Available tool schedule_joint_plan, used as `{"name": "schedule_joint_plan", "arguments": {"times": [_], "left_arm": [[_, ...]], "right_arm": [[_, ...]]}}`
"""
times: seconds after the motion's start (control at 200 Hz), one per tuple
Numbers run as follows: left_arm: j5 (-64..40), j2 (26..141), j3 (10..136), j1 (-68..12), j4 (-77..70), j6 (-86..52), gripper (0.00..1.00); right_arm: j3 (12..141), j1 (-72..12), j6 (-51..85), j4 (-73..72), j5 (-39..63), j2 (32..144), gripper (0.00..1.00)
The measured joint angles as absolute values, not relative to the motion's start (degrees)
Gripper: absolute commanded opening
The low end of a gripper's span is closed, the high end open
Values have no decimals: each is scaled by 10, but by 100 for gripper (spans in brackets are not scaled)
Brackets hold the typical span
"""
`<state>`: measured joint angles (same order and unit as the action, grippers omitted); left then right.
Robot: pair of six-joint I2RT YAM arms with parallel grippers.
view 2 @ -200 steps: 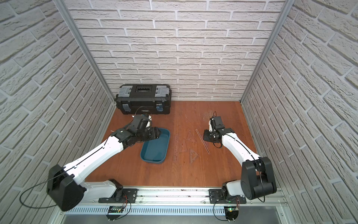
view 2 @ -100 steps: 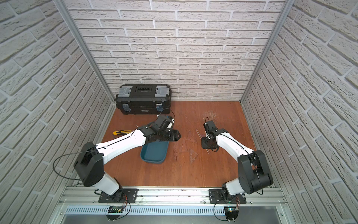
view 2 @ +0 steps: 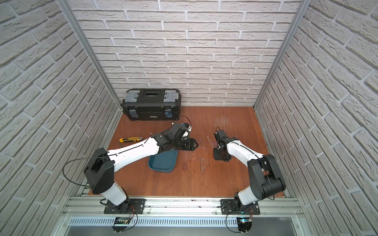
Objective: Put the scattered rulers into the storage box
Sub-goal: Pick up the ruler from the center of the board.
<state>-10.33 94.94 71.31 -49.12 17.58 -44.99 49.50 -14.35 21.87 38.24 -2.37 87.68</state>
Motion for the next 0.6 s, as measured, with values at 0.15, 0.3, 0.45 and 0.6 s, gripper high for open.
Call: {"name": "schedule_joint_plan", "arguments": {"times": [0.15, 0.3, 0.45, 0.6], "left_arm": [[-101, 938, 706, -492, 176, -452, 71], [-97, 925, 705, -492, 176, -452, 71], [-94, 923, 705, -492, 175, -452, 71], [-93, 923, 699, -492, 176, -452, 71]], "right_arm": [[495, -144, 218, 377, -25, 888, 32], [496, -144, 218, 370, -25, 889, 32], [497, -144, 218, 366, -27, 898, 30], [497, -144, 218, 364, -25, 908, 28]]}}
